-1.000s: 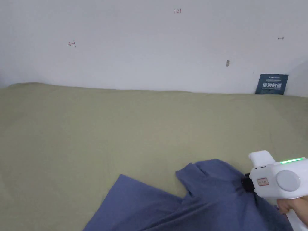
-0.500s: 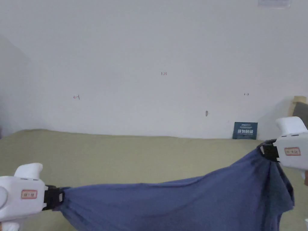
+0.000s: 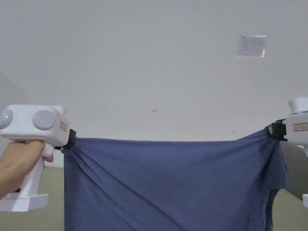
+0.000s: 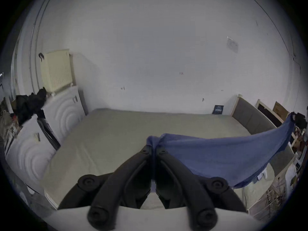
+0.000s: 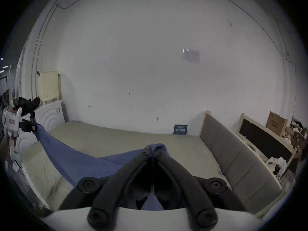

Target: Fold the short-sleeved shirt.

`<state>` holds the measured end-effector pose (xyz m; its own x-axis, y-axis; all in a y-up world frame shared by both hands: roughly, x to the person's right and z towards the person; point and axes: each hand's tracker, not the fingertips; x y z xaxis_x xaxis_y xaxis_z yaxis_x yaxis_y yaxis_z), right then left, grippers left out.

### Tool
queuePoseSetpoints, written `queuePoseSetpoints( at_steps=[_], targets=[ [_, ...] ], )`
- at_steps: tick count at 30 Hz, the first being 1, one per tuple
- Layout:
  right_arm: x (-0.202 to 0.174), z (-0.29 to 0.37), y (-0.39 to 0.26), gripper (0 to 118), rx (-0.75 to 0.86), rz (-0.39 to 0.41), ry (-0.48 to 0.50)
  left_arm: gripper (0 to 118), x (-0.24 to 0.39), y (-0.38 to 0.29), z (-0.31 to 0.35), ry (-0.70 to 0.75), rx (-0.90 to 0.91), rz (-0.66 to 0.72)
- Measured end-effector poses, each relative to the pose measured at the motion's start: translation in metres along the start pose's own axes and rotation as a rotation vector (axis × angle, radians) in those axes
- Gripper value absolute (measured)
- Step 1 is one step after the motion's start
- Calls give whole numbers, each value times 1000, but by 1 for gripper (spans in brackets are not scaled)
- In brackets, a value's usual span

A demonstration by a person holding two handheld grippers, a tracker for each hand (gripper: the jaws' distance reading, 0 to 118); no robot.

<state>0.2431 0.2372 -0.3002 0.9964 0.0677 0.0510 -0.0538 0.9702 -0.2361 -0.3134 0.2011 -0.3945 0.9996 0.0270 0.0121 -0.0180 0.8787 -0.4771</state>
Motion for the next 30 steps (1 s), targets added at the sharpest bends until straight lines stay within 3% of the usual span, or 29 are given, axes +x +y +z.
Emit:
queuePoseSetpoints(
  at_steps=[10,30],
  targets=[
    [-8,-71,43,0,12,17,-30,4,2,49,-29,59,34,35],
    [-1,-245,105,0,40,57,-124,4,45,137,-167,147,109,29]
  ],
)
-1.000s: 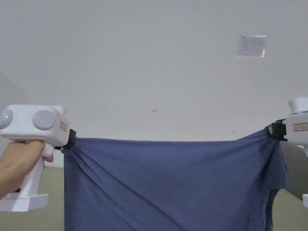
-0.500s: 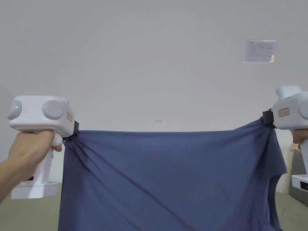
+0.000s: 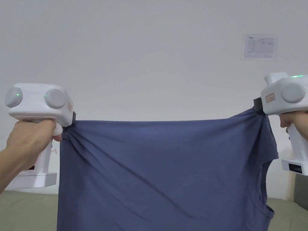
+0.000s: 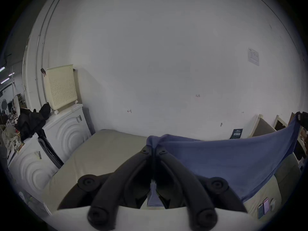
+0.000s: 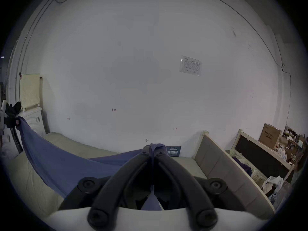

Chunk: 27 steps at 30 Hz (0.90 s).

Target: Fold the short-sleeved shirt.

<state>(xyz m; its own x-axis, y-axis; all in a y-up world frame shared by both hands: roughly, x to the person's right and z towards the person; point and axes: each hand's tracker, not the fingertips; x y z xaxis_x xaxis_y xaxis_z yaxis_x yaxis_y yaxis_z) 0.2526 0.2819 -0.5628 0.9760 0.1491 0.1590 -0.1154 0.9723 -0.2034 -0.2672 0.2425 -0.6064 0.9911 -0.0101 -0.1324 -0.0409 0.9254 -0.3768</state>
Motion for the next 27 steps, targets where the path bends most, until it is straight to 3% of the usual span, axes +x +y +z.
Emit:
queuePoseSetpoints(
  at_steps=[6,16,21,25,27],
  targets=[
    [-8,-37,-21,0,-20,-27,-1,4,14,-18,-45,44,5,-26],
    [-29,-63,-149,0,-206,-10,19,4,27,-130,-113,53,-124,-127],
    [-36,-37,-220,0,-258,-24,61,4,15,-200,-115,11,-221,-134],
    [-37,10,-268,0,-290,-12,105,4,-9,-246,-86,-25,-271,-98],
    [-33,36,-287,0,-314,-44,123,4,-20,-267,-65,-32,-296,-102]
  ],
)
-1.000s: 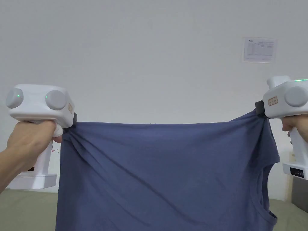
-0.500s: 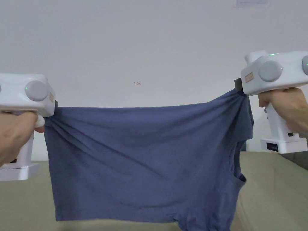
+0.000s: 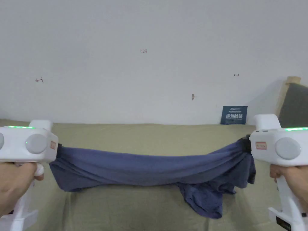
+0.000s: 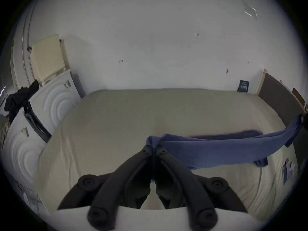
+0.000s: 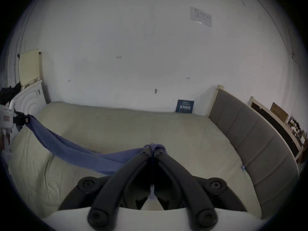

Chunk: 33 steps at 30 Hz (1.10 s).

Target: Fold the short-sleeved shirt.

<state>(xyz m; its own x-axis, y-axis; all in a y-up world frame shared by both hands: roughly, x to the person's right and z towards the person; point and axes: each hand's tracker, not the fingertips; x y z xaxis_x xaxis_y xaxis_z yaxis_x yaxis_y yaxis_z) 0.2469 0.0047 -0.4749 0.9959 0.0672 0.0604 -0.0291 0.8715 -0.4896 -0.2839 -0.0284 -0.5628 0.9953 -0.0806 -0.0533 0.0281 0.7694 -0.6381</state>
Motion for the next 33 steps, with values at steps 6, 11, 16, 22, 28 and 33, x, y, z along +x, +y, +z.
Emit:
queuePoseSetpoints(
  at_steps=[6,11,16,22,28,33],
  targets=[
    [4,73,-81,0,-15,-13,36,4,-26,-85,60,-47,-40,-24],
    [6,143,-148,0,-24,-29,68,4,-54,-153,108,-87,-49,6],
    [6,201,-214,0,-65,-57,100,4,-75,-224,147,-120,-85,28],
    [3,240,-279,0,-126,-88,104,4,-85,-292,175,-143,-137,40],
    [-1,229,-311,0,-184,-93,103,4,-85,-325,164,-148,-193,25],
    [-1,223,-316,21,-220,-98,100,44,-86,-333,160,-154,-208,36]
  ],
)
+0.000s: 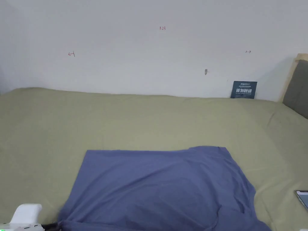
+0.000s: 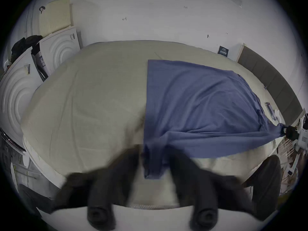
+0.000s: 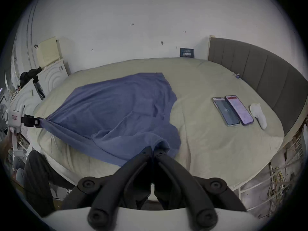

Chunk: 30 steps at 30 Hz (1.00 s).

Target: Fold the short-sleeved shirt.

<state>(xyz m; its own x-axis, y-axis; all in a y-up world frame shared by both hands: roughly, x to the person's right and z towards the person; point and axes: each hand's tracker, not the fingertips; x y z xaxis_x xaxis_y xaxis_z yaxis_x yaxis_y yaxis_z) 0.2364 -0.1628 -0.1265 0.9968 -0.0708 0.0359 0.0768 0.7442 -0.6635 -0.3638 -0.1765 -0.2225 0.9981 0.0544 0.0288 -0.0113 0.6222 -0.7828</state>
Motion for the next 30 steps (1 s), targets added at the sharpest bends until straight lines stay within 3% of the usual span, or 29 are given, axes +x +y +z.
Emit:
queuePoseSetpoints(
  at_steps=[1,2,3,5,8,9,10,11,12,13,15,18,19,20,22,28,30],
  targets=[
    [0,0,1,73,-7,1,-4,91,-2,0,0,-9,-13,10],
    [-1,-1,2,112,-31,-2,-17,108,-2,-3,4,-3,-16,18],
    [2,7,1,115,111,-20,-29,108,-3,-3,10,-4,14,28],
    [1,10,4,113,29,-7,-28,108,-4,0,23,-8,26,43],
    [6,20,12,114,56,-36,-19,101,0,2,39,0,58,57],
    [6,22,13,108,57,-40,-26,87,1,2,44,1,67,54],
    [6,26,13,80,75,-40,-32,40,1,1,49,7,85,46],
    [3,24,13,36,85,-29,-32,0,3,0,51,14,102,41],
    [1,24,13,0,89,-17,-58,0,3,-1,51,30,90,31],
    [0,25,9,0,84,-28,-86,0,3,-2,50,24,94,38],
    [1,24,12,0,56,-49,-18,0,0,-6,45,-14,52,55],
    [-3,23,8,0,62,-30,-36,0,-3,-9,41,-19,32,54],
    [-1,20,6,0,54,-28,-32,8,-4,-10,38,-27,23,59],
    [-1,18,6,0,48,-29,-30,33,-4,-10,34,-28,12,60],
    [0,16,6,0,35,-30,-24,112,-8,-8,27,-26,-4,67],
    [1,9,5,0,8,-9,-18,113,-9,1,-12,10,-82,65],
    [2,6,3,0,-15,-3,-15,108,-12,2,-18,0,-108,67]
  ],
)
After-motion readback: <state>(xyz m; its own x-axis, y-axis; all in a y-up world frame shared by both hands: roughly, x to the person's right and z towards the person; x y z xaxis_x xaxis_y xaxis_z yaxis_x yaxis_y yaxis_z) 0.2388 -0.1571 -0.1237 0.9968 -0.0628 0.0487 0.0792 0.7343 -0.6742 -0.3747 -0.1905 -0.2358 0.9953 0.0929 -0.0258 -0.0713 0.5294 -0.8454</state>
